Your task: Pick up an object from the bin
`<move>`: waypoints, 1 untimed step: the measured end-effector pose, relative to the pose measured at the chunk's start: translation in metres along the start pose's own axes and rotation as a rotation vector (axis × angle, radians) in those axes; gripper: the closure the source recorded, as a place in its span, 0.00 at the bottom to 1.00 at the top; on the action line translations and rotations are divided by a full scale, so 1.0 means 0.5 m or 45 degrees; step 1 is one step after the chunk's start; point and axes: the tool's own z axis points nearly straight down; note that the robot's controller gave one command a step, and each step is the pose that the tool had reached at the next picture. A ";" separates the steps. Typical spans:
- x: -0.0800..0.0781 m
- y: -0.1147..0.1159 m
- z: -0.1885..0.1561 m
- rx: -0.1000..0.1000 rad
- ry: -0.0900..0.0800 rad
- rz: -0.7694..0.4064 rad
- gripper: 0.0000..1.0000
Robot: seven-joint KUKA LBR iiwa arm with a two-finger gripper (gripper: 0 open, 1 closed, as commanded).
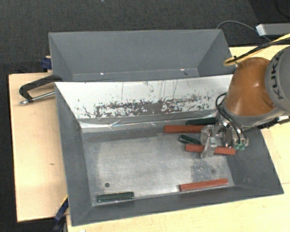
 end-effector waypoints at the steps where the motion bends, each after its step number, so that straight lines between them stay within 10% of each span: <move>1: 0.012 0.030 -0.340 0.000 -0.009 0.003 1.00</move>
Offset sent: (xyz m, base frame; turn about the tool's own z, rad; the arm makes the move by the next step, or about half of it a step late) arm 0.0000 0.0000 0.0000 0.0000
